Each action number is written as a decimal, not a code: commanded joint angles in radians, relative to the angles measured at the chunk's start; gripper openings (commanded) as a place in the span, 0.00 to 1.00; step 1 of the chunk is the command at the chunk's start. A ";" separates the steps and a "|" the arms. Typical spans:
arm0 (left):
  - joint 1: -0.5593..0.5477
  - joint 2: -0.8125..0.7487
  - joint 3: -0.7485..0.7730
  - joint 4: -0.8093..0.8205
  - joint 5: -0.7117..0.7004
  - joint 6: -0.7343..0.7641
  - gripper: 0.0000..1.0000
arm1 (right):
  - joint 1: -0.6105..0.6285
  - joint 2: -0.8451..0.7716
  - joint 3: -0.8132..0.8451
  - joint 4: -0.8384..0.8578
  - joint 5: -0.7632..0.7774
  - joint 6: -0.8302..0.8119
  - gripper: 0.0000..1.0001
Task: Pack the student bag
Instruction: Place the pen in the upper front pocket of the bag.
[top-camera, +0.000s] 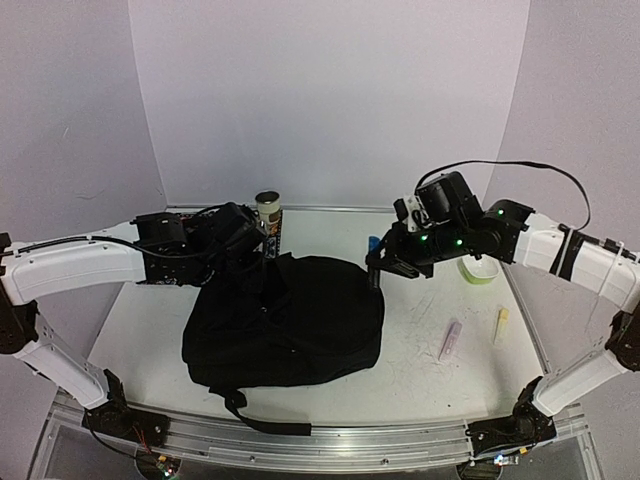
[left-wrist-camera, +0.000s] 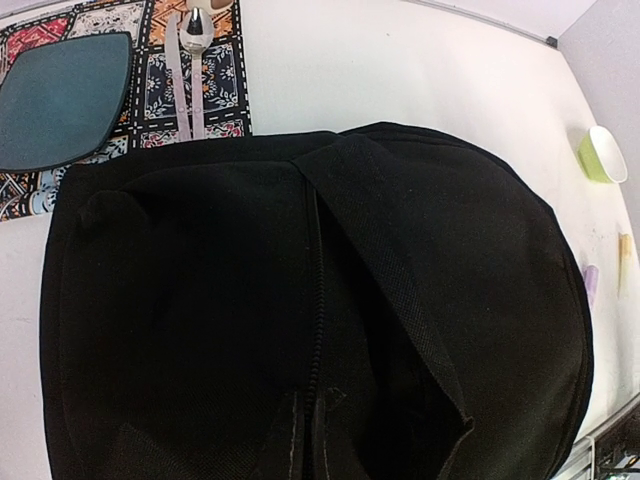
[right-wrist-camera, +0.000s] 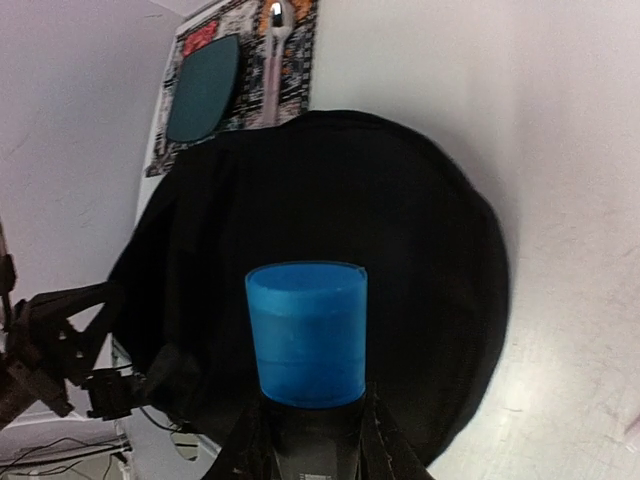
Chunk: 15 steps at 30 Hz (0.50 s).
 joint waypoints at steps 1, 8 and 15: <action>0.007 -0.052 -0.010 0.083 0.012 -0.022 0.00 | 0.060 0.077 0.063 0.225 -0.084 0.121 0.00; 0.007 -0.078 -0.036 0.096 0.021 -0.045 0.00 | 0.130 0.250 0.143 0.476 -0.123 0.260 0.00; 0.007 -0.099 -0.042 0.100 0.015 -0.054 0.00 | 0.188 0.447 0.291 0.519 -0.131 0.305 0.00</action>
